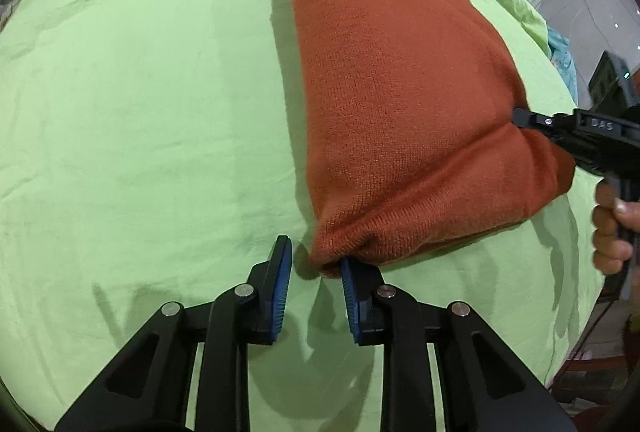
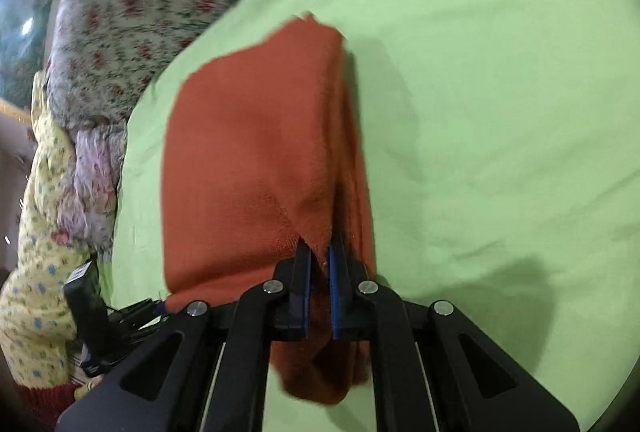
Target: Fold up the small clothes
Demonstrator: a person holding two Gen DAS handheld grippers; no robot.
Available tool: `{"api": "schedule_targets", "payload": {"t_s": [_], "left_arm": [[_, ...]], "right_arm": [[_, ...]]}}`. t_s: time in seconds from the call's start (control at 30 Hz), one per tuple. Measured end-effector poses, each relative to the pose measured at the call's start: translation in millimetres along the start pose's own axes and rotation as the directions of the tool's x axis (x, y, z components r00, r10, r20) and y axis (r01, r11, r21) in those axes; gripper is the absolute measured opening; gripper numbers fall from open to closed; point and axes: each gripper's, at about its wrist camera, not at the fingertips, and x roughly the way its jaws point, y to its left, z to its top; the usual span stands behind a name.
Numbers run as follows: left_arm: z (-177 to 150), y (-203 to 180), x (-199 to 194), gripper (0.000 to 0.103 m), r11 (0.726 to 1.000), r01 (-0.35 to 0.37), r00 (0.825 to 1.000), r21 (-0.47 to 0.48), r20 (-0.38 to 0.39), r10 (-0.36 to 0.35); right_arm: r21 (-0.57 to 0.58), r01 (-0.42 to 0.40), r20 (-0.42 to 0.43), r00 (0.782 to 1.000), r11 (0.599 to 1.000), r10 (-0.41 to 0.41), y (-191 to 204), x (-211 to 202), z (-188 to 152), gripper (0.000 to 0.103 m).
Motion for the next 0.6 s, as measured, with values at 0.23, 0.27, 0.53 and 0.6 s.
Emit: {"api": "schedule_targets", "payload": {"t_s": [0.23, 0.27, 0.53, 0.6], "left_arm": [[-6, 7, -15, 0.026, 0.995, 0.102, 0.994, 0.010, -0.045, -0.102], [-5, 9, -23, 0.032, 0.992, 0.130, 0.991, 0.009, -0.034, -0.129], [42, 33, -46, 0.063, 0.984, 0.165, 0.985, -0.073, 0.066, -0.160], [56, 37, -41, 0.069, 0.982, 0.168, 0.984, -0.092, 0.067, -0.162]], "right_arm": [[0.011, -0.010, -0.008, 1.000, 1.000, 0.010, -1, -7, -5, 0.014], [-0.001, 0.002, -0.008, 1.000, 1.000, -0.002, 1, -10, -4, 0.016], [-0.022, -0.006, 0.076, 0.997, 1.000, 0.007, 10, -20, 26, 0.053], [-0.024, -0.004, 0.064, 0.998, 1.000, 0.005, 12, -11, 34, 0.053]]}}
